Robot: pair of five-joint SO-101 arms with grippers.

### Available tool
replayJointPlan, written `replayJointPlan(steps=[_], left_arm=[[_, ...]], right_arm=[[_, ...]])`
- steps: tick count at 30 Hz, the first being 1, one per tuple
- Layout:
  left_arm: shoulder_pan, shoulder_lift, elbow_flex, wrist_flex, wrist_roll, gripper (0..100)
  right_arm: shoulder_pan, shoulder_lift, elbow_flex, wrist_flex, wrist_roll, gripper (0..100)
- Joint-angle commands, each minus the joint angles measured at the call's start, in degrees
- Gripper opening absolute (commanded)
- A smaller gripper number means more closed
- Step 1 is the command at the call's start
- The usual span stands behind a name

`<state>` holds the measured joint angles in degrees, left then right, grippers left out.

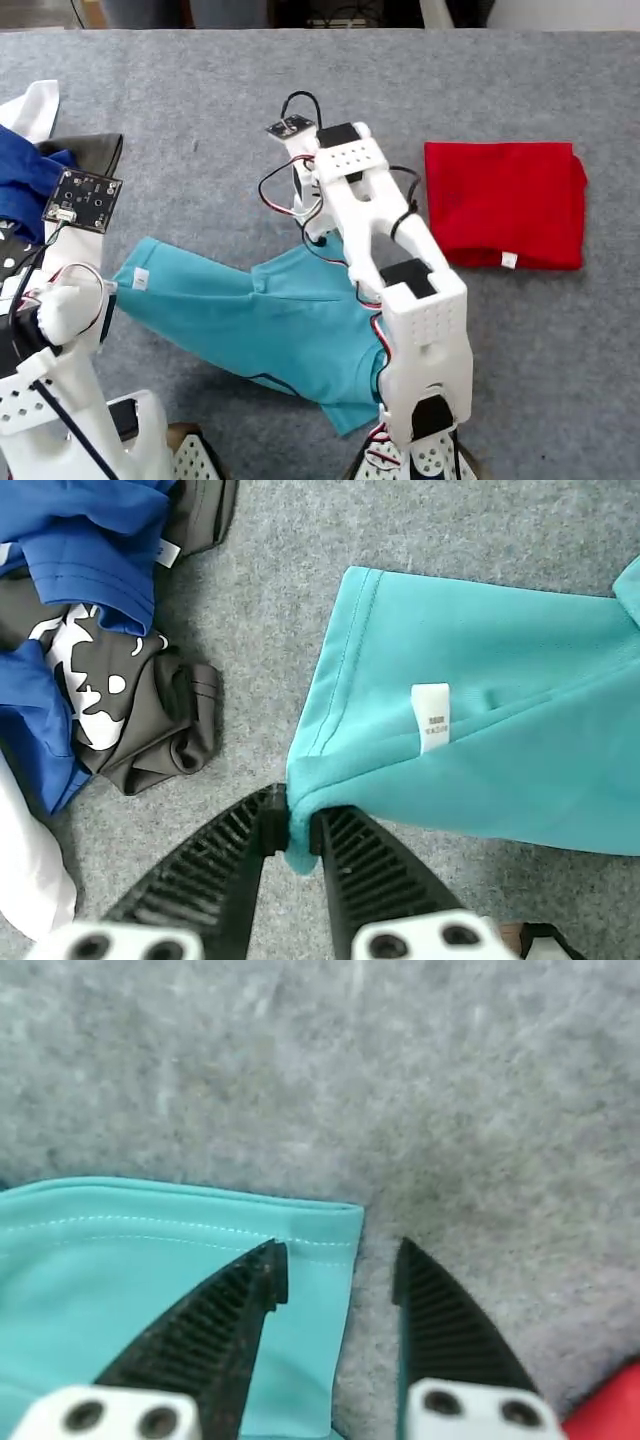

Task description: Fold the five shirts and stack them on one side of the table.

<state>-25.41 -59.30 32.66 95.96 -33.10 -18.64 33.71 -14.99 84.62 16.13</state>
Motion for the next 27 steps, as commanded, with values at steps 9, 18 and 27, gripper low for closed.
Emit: replayJointPlan(steps=[9,18,27], left_arm=[[0.22,-0.62,-0.57,0.26,-0.09,3],[-0.04,-0.62,-0.57,0.26,-0.18,3],[0.22,-0.62,-1.01,0.26,-0.09,3]], right_arm=[[0.18,0.84,-1.71,-3.52,-0.53,21.1],[0.26,6.2,-1.8,-5.54,-2.55,21.1],[0.26,6.29,-1.45,-4.4,-2.55,2.6]])
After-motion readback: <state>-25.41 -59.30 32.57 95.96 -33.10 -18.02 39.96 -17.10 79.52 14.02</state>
